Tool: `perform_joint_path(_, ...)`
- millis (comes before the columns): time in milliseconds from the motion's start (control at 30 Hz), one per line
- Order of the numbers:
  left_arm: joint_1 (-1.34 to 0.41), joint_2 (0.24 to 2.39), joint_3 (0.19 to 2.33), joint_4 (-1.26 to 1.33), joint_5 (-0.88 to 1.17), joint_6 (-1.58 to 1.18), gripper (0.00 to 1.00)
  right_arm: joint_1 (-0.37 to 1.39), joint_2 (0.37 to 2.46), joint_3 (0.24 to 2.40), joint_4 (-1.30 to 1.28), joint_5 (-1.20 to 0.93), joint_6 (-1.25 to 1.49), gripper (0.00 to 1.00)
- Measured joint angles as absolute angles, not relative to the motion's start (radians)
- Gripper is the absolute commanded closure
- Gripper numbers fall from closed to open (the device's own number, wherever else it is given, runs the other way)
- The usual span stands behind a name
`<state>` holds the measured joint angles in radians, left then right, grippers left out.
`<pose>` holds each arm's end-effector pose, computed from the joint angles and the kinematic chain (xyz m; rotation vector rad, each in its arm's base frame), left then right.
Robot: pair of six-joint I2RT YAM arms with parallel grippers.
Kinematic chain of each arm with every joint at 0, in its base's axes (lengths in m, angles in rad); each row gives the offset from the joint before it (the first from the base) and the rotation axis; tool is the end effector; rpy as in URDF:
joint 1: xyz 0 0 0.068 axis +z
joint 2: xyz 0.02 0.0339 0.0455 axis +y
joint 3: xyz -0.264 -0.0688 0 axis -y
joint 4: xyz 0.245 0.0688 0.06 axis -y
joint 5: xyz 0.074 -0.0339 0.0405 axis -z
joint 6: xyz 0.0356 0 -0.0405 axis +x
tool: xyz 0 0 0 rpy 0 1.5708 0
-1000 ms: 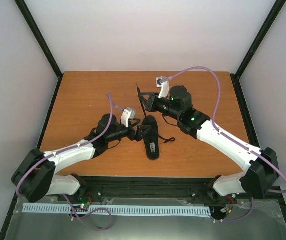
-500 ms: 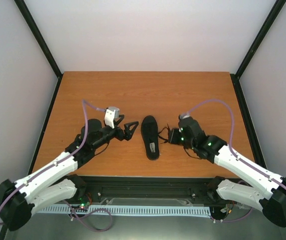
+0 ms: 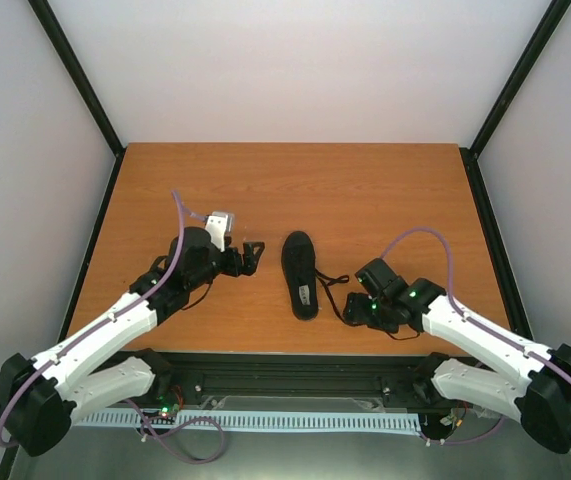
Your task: Tie the shoes
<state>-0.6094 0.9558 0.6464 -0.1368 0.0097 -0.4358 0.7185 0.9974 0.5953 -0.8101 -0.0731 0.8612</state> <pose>0.1787 -0.1252 0.2644 0.1869 2.0742 -0.6638 0.1219 0.1100 0.1921 0.1880 2.9009 0.4490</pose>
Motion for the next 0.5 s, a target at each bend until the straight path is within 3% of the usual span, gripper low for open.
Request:
perform_joint_path(200,-0.602,0.982,0.648,-0.161,0.010,-0.451,0.00,0.595,1.121,0.616,-0.644,-0.007,0.842,0.27)
perform_joint_path(500,-0.601,1.002,0.691,-0.185,0.002,-0.452,0.00,0.571,1.379,0.705,-0.392,0.055,0.827,0.31)
